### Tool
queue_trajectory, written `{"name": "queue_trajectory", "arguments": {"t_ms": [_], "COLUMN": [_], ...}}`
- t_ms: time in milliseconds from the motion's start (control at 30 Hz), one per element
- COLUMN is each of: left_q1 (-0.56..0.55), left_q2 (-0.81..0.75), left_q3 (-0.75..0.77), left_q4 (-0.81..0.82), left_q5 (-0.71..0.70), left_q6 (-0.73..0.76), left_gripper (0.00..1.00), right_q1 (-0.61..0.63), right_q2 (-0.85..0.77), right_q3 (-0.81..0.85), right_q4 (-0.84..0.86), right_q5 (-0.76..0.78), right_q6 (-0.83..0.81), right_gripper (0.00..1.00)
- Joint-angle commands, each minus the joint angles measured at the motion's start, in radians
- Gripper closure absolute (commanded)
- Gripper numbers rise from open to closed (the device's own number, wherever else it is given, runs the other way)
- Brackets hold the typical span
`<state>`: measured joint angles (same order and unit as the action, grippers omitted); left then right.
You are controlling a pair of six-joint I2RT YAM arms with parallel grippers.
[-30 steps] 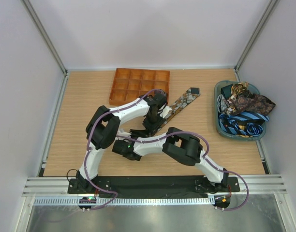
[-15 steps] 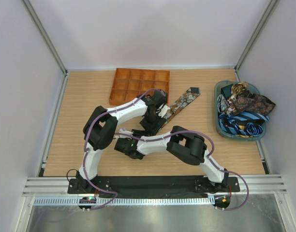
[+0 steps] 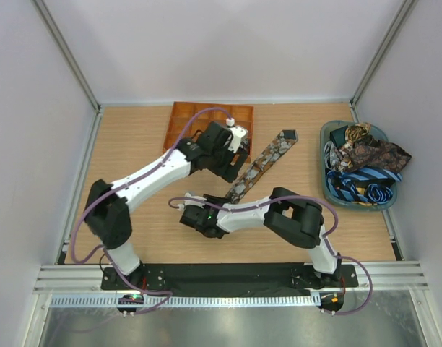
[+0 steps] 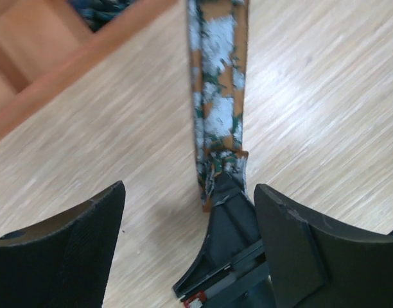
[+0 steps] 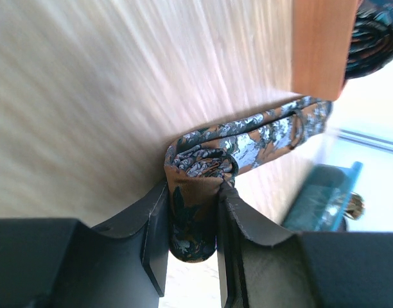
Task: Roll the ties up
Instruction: Roll the tie
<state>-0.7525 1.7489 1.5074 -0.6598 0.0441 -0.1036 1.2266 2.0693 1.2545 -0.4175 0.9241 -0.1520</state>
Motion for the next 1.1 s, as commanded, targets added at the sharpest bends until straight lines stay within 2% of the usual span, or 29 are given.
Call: {"name": "queue_trajectory", "arguments": {"t_ms": [0, 33, 67, 100, 333, 500, 633, 900, 1067], "left_q1": [0.05, 0.062, 0.077, 0.088, 0.137, 0.171, 0.171, 0.173, 0.173], "left_q2": [-0.18, -0.218, -0.25, -0.314, -0.544, -0.646, -0.674, -0.695, -0.669], "left_q3": [-0.108, -0.181, -0.215, -0.254, -0.499, -0.627, -0.68, -0.795, -0.861], "left_q4": [0.216, 0.254, 0.285, 0.346, 0.512, 0.54, 0.569, 0.644, 0.73], "left_q5": [-0.11, -0.113, -0.127, -0.141, -0.364, -0.53, -0.489, -0.363, -0.207], "left_q6": [-0.079, -0.117, -0.136, -0.152, -0.329, -0.505, -0.501, -0.438, -0.381], "left_gripper": [0.16, 0.14, 0.02, 0.0, 0.0, 0.0, 0.0, 0.0, 0.0], "right_q1": [0.005, 0.007, 0.004, 0.001, -0.047, -0.111, -0.218, -0.403, -0.525], "right_q2": [-0.086, -0.101, -0.132, -0.146, -0.253, -0.331, -0.377, -0.354, -0.299], "right_q3": [-0.076, -0.09, -0.101, -0.125, -0.219, -0.288, -0.31, -0.303, -0.282], "right_q4": [0.083, 0.095, 0.12, 0.131, 0.223, 0.286, 0.302, 0.315, 0.329], "right_q5": [-0.209, -0.221, -0.255, -0.272, -0.45, -0.6, -0.793, -1.142, -1.341], "right_q6": [0.032, 0.034, 0.035, 0.037, 0.066, 0.1, 0.143, 0.218, 0.27], "right_gripper": [0.87, 0.87, 0.87, 0.87, 0.87, 0.87, 0.87, 0.87, 0.86]}}
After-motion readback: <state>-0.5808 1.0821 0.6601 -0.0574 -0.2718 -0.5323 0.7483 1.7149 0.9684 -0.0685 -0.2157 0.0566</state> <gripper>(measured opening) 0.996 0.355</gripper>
